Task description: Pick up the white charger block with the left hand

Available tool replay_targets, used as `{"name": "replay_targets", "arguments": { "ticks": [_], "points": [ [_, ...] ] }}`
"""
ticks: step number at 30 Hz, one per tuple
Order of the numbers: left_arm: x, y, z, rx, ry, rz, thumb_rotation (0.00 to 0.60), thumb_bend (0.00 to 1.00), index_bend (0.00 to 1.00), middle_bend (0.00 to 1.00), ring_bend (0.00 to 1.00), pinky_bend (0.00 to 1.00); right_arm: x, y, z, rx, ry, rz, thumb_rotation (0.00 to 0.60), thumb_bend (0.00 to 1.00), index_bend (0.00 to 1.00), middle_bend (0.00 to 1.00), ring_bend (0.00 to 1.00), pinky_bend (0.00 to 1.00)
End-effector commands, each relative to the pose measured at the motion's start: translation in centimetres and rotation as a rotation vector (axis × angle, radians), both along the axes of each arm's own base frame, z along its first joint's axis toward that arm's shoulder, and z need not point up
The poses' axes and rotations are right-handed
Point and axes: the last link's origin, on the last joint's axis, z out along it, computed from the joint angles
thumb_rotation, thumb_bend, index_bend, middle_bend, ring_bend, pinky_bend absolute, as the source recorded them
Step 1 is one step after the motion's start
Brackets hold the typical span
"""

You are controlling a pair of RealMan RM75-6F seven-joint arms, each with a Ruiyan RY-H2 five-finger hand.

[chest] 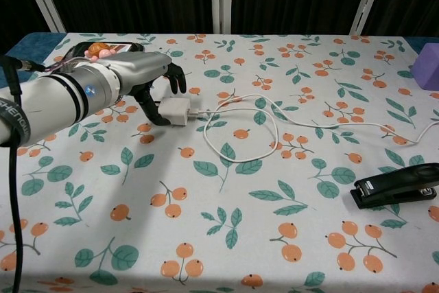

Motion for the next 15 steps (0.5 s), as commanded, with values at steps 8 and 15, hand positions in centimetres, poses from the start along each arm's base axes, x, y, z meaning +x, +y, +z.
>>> {"name": "replay_targets", "arguments": {
  "ticks": [8,15],
  "points": [
    [-0.48,0.07,-0.63,0.016,0.032,0.008,0.600,0.21,0.35,0.32,0.17,0.10,-0.24,0.13,0.07,-0.002,-0.002,-0.006,0.600,0.24,0.00,0.00,0.00,0.00],
    [-0.31,0.12,-0.91,0.012,0.034,0.009,0.600,0.21,0.36,0.33,0.18,0.10,-0.30,0.24,0.09,-0.003,-0.002,-0.006,0.600,0.24,0.00,0.00,0.00,0.00]
  ]
}}
